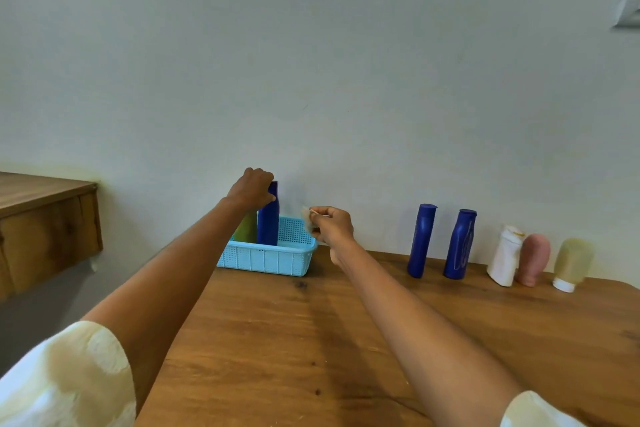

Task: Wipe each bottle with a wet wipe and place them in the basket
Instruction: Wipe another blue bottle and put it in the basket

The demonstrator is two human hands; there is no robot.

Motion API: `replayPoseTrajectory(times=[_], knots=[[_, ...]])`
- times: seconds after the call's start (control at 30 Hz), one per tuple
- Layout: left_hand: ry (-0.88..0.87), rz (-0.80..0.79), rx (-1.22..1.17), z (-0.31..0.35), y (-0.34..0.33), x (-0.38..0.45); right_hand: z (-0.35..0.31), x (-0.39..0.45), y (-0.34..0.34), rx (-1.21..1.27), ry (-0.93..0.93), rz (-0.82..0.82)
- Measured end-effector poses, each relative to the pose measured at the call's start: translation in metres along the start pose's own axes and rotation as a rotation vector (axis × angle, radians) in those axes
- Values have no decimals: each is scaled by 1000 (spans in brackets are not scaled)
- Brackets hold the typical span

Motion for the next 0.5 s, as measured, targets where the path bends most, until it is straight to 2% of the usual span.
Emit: replayPoseTrajectory(times=[0.07, 0.13, 0.27, 0.37, 0.5], knots=[[1, 46, -26, 7, 6, -5, -5, -4, 5, 35, 10, 11], [-20, 161, -100, 21, 14, -15, -9, -7, 13, 47, 38, 40], [-152, 405, -359, 72, 16, -51, -24, -10, 52, 66, 184, 206], [-139, 316, -592, 119, -9, -69, -37, -10, 91, 6, 310, 356], [-24, -37, -849, 180, -49, -73, -53, -5, 139, -3, 400, 431]])
Point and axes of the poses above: each hand's wrist, its own x-axis towards the middle knuckle, its own y-axis out of the back of the hand, z = x × y, the point moved 4 cm from there along x, towards the middle knuckle, and after that the axes turned 11 degrees about y, right-handed, at the moved point
